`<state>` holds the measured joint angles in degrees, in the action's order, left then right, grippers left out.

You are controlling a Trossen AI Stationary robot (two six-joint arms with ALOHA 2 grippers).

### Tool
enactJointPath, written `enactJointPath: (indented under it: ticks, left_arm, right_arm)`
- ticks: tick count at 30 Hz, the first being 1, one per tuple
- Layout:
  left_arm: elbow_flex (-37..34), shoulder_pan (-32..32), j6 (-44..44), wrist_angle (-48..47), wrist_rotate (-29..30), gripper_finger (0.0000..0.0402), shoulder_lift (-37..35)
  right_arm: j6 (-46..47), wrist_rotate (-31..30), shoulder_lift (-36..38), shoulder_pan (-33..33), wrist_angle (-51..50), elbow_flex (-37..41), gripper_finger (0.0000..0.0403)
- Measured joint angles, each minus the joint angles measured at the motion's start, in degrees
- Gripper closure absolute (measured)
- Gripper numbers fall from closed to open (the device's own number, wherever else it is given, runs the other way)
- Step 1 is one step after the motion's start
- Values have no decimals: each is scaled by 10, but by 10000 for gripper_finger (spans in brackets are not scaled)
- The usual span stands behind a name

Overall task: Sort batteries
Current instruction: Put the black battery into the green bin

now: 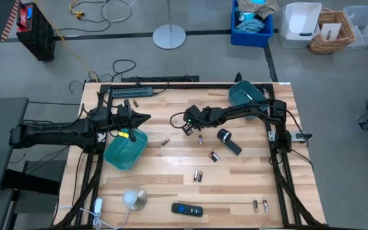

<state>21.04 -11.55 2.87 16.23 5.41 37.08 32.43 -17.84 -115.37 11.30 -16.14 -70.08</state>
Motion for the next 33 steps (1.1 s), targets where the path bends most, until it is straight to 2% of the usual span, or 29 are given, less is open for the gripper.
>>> enactJointPath:
  ticks: [17,26,30,33]
  left_arm:
    - [0,0,0,-1,0,401,0]
    - [0,0,-1,-3,0,401,0]
    - [0,0,-1,-2,0,401,0]
    - [0,0,-1,-1,0,401,-1]
  right_arm:
    - [-48,4,1,-42,31,1,364]
    - [-86,4,46,-69,53,1,362]
    - [-117,5,69,-83,104,1,362]
    - [-136,31,74,-95,189,0,362]
